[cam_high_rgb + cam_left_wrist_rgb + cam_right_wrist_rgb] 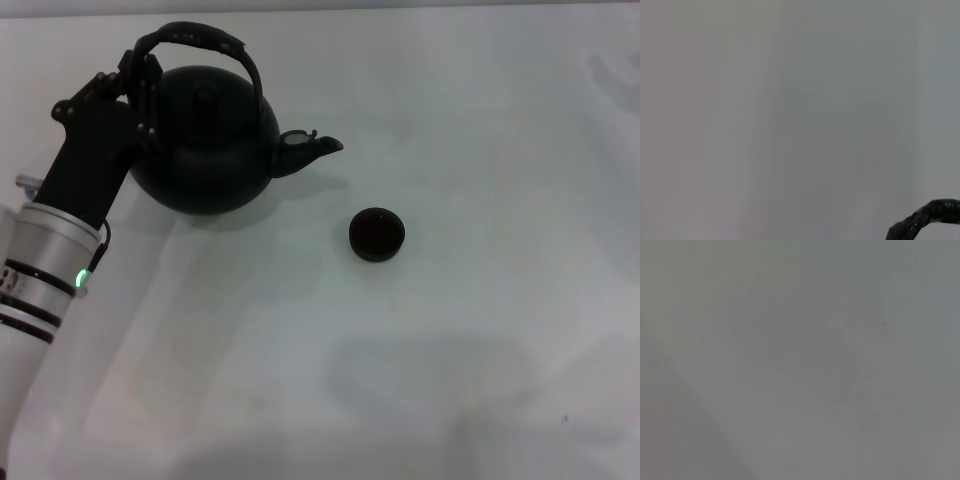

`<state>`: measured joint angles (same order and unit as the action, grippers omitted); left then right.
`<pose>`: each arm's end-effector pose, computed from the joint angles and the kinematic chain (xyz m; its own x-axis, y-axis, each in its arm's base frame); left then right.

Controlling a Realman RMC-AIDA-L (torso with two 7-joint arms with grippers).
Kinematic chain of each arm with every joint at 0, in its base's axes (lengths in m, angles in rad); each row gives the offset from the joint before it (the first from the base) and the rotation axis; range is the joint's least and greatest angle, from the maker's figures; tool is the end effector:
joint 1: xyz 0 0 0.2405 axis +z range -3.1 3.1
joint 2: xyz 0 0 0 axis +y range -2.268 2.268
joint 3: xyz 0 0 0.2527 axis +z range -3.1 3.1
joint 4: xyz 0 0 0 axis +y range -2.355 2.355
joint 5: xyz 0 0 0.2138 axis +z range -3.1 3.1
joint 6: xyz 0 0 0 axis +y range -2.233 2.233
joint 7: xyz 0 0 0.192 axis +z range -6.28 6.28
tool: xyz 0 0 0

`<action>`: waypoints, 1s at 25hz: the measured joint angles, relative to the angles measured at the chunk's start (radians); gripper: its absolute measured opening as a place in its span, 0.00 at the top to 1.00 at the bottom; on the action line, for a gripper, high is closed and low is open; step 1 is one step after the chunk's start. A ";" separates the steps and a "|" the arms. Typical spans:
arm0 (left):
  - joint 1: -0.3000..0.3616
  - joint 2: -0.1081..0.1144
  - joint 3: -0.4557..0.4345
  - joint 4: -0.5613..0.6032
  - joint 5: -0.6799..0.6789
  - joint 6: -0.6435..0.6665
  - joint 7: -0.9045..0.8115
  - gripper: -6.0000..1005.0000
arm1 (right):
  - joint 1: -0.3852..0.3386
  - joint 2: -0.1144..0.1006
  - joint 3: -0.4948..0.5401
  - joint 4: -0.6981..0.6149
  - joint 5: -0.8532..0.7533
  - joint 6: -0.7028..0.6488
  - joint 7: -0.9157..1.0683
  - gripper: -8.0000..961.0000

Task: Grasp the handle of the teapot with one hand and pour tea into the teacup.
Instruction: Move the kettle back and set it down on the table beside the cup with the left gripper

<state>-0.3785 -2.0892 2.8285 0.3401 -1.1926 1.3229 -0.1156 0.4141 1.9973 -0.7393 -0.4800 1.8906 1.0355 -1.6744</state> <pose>-0.2639 0.3324 -0.0744 0.5983 -0.0743 0.7978 0.7301 -0.3596 -0.5810 0.3361 0.4141 0.0631 0.2834 -0.2605 -0.9230 -0.9431 -0.2502 -0.2189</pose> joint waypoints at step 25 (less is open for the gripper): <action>0.032 -0.002 0.003 0.033 -0.035 -0.110 -0.011 0.84 | 0.001 -0.003 0.000 0.000 0.007 -0.002 0.001 0.09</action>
<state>-0.3466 -2.0910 2.8310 0.3733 -1.2272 1.2132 -0.1270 0.4151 1.9940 -0.7394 -0.4804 1.8974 1.0338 -1.6735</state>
